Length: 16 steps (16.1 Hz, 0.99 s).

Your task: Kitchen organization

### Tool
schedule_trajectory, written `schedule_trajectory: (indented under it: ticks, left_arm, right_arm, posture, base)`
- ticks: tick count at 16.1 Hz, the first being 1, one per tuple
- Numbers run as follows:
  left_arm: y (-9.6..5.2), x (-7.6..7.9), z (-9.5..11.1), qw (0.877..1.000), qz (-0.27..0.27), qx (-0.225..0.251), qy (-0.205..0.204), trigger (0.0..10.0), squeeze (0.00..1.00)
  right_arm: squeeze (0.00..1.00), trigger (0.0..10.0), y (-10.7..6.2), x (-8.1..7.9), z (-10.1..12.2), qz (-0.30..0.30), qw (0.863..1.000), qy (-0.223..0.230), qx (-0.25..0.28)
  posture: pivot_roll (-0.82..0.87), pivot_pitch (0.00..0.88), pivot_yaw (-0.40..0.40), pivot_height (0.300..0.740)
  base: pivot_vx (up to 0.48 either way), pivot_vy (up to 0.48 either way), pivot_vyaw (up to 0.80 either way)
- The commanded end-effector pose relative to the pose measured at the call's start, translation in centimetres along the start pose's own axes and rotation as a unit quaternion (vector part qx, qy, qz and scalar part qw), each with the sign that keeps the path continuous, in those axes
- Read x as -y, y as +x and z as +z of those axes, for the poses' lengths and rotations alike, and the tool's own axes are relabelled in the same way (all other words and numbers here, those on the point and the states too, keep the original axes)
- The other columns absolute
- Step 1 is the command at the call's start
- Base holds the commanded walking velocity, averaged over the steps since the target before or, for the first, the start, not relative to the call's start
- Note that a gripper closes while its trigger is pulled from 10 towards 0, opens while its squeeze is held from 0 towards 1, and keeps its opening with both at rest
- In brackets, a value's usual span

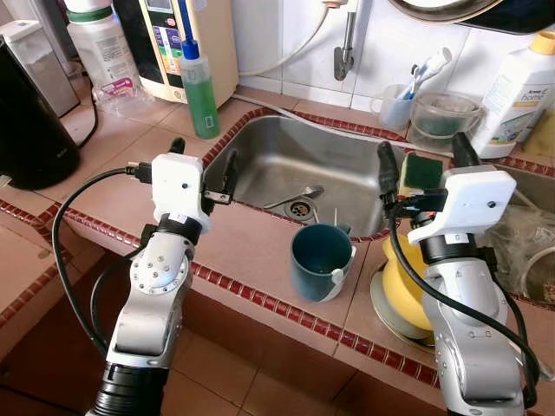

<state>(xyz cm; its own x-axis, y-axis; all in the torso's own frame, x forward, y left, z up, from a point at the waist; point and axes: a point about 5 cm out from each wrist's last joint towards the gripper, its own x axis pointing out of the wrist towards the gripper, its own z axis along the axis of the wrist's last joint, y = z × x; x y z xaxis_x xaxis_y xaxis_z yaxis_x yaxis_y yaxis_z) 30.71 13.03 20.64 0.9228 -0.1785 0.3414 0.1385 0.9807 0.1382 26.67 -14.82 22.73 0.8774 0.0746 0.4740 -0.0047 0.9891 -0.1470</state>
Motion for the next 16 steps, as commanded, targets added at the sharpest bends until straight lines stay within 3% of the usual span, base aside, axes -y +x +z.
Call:
schedule_trajectory:
  ticks: [1, 3, 5, 6, 10, 13, 14, 16]
  left_arm:
    - [-0.3, -0.3, -0.1, 1.000, 0.000, -0.005, -0.007, 10.0, 0.00]
    - [-0.5, -0.2, 0.4, 0.999, -0.021, -0.007, -0.046, 10.0, 0.00]
    - [-0.7, 0.2, 0.7, 0.997, -0.058, -0.026, -0.047, 10.0, 0.00]
    - [-1.4, 1.3, 1.2, 0.990, -0.124, -0.043, -0.042, 10.0, 0.00]
    - [-1.9, 2.2, 1.8, 0.978, -0.196, -0.052, -0.043, 10.0, 0.00]
    - [-1.9, 1.7, 1.9, 0.978, -0.199, -0.049, -0.048, 10.0, 0.00]
    - [-1.6, 1.4, 1.9, 0.979, -0.185, -0.051, -0.067, 10.0, 0.00]
    - [-1.3, 1.2, 2.2, 0.982, -0.175, -0.038, -0.063, 10.0, 0.00]
  right_arm:
    - [0.00, 10.0, -0.1, 0.0, -0.1, 0.005, 1.000, 0.000, -0.002]
    - [0.00, 10.0, -0.1, 0.1, 0.0, 0.011, 1.000, -0.004, -0.001]
    - [0.00, 10.0, -0.1, 0.0, -0.1, 0.020, 1.000, -0.008, -0.002]
    - [0.00, 10.0, -0.3, -0.1, -0.1, 0.028, 1.000, -0.011, -0.005]
    - [0.00, 10.0, -1.2, 0.3, -0.3, 0.038, 0.999, 0.016, -0.025]
    - [0.00, 10.0, -2.0, 1.0, -0.5, 0.036, 0.999, 0.011, -0.036]
    - [0.00, 10.0, -2.0, 1.0, -0.4, 0.032, 0.999, 0.011, -0.033]
    - [0.00, 10.0, -1.7, 0.9, -0.1, 0.028, 0.999, 0.011, -0.026]
  posture:
    - [-0.27, 0.094, 0.064, 0.740]
    - [-0.27, 0.096, 0.058, 0.740]
    - [-0.27, 0.098, 0.058, 0.740]
    - [-0.27, 0.104, 0.059, 0.740]
    - [-0.26, 0.105, 0.060, 0.740]
    - [-0.27, 0.113, 0.072, 0.740]
    - [-0.28, 0.112, 0.074, 0.740]
    - [-0.29, 0.107, 0.077, 0.740]
  base:
    - [0.000, 0.000, 0.00]
    - [0.000, 0.000, 0.00]
    - [0.000, 0.000, 0.00]
    - [0.000, 0.000, 0.00]
    - [0.000, 0.000, 0.00]
    - [0.000, 0.000, 0.00]
    - [0.000, 0.000, 0.00]
    - [0.000, 0.000, 0.00]
